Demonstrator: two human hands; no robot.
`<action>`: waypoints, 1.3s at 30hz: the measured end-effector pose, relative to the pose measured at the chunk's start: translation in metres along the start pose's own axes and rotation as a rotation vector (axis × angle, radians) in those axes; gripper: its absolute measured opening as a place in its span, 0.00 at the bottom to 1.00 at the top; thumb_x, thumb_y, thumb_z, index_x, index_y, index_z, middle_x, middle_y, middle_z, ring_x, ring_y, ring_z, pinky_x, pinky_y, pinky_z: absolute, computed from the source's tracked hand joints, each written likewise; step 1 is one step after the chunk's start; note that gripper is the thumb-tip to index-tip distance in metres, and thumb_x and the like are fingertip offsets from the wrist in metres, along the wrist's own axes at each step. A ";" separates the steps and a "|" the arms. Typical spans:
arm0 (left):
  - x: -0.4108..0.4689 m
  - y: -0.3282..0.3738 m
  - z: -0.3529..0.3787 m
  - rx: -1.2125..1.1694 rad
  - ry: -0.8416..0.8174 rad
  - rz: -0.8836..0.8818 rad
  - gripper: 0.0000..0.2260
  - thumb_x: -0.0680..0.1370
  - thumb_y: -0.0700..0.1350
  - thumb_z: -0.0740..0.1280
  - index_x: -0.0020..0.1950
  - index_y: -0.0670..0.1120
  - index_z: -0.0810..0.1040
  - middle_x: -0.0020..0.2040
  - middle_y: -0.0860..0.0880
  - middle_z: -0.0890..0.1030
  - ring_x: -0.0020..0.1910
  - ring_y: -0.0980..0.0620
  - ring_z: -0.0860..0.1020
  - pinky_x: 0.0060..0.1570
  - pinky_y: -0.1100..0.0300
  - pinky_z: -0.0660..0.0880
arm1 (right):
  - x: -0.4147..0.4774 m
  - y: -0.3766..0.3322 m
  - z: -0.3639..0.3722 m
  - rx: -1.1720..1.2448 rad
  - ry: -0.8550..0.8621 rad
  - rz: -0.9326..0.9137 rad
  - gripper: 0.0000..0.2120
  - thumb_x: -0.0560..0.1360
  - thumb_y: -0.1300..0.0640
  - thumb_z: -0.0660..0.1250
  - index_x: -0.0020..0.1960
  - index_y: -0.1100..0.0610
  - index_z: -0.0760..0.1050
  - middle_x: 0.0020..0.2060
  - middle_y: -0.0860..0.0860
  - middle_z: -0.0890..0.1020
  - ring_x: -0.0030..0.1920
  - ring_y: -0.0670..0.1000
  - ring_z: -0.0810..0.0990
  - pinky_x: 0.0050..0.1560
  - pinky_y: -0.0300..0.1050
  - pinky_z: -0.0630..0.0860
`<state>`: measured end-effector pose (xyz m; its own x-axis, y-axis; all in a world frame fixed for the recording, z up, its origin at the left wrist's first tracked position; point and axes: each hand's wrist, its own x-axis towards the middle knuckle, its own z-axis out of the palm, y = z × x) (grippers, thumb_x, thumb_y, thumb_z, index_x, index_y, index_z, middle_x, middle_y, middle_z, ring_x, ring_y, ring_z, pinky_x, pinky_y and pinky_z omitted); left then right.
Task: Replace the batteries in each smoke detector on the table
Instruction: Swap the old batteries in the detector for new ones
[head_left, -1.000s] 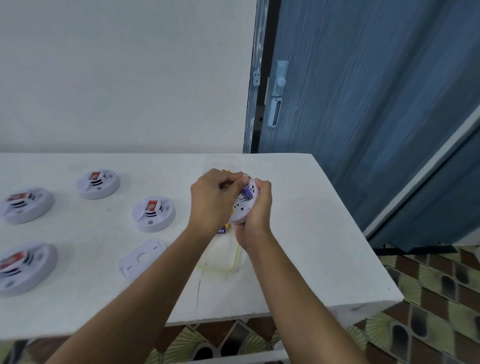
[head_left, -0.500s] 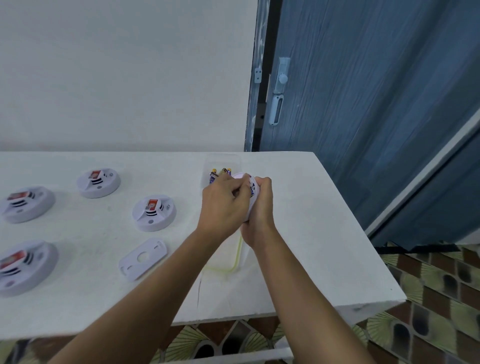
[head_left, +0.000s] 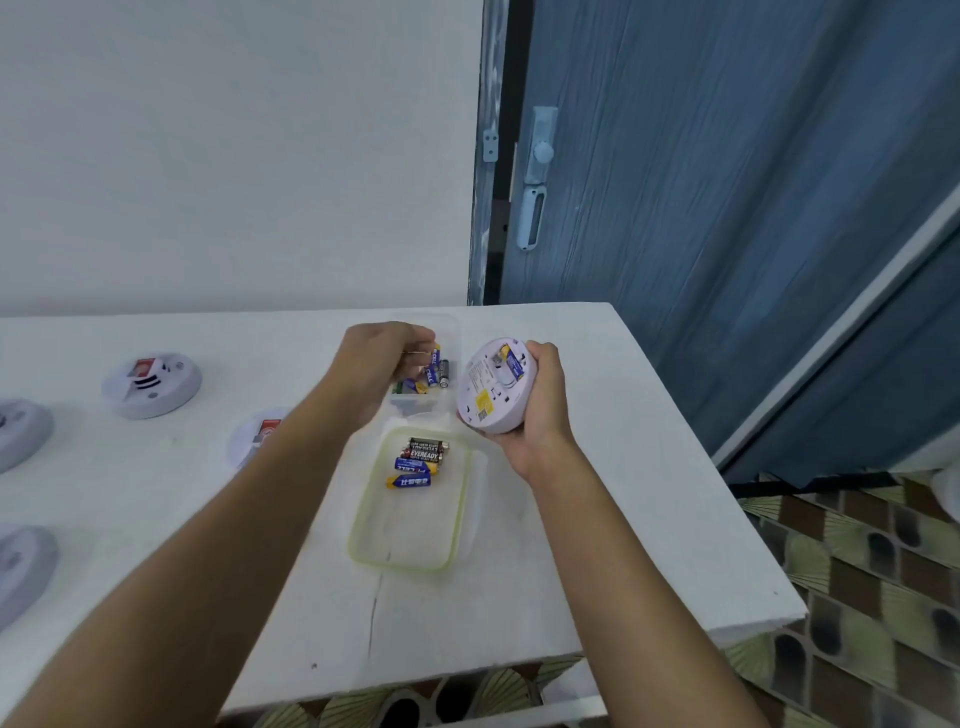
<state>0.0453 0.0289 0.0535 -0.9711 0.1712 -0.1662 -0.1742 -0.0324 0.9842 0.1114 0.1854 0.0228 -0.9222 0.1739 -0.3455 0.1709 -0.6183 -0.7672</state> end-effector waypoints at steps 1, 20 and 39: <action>0.011 -0.003 -0.003 0.101 0.003 0.016 0.08 0.77 0.35 0.63 0.47 0.38 0.82 0.45 0.41 0.81 0.40 0.48 0.78 0.37 0.63 0.76 | 0.003 -0.001 -0.003 0.004 0.012 0.001 0.12 0.77 0.44 0.58 0.51 0.50 0.75 0.49 0.52 0.81 0.50 0.54 0.78 0.60 0.56 0.74; 0.090 -0.036 0.005 1.714 -0.121 0.399 0.16 0.70 0.34 0.61 0.52 0.50 0.75 0.48 0.52 0.81 0.46 0.49 0.76 0.50 0.54 0.58 | 0.040 -0.004 -0.022 -0.019 -0.003 -0.008 0.12 0.72 0.42 0.61 0.48 0.49 0.74 0.48 0.52 0.80 0.51 0.55 0.76 0.54 0.56 0.74; 0.003 0.012 0.022 0.540 0.075 0.471 0.02 0.79 0.44 0.67 0.51 0.47 0.77 0.42 0.53 0.81 0.37 0.57 0.83 0.37 0.68 0.75 | 0.031 0.009 -0.005 0.105 -0.077 0.008 0.13 0.76 0.42 0.61 0.51 0.50 0.77 0.51 0.53 0.82 0.56 0.56 0.78 0.65 0.64 0.72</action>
<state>0.0437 0.0511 0.0663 -0.9351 0.1901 0.2991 0.3524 0.4081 0.8422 0.0860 0.1894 0.0026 -0.9454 0.1118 -0.3060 0.1450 -0.6968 -0.7025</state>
